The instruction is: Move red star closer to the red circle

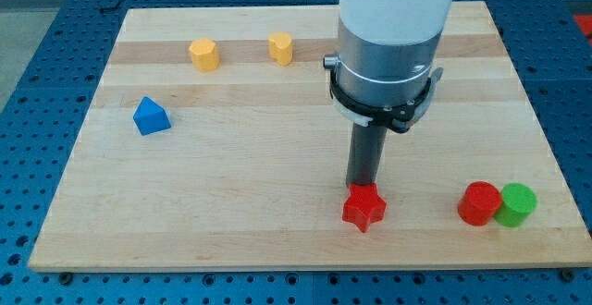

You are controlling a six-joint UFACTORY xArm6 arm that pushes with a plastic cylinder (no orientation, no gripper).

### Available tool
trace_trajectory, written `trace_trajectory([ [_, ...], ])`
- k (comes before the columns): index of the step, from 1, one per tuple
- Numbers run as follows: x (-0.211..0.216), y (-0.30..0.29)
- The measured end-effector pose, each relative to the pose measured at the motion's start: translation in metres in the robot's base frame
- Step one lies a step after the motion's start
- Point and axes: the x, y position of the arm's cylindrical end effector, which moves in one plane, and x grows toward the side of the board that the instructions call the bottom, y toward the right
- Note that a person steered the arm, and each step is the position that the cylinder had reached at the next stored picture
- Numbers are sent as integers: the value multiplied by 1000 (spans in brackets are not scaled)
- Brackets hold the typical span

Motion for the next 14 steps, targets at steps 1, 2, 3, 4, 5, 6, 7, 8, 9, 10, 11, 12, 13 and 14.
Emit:
trace_trajectory([
  [1, -12, -45],
  [2, -4, -70],
  [3, 32, -62],
  [4, 44, -34],
  [5, 44, 17],
  [6, 43, 33],
  [7, 43, 4],
  [8, 31, -19],
  [9, 7, -15],
  [10, -5, 1],
  [11, -5, 25],
  [12, -5, 52],
  [13, -5, 75],
  [14, -5, 87],
])
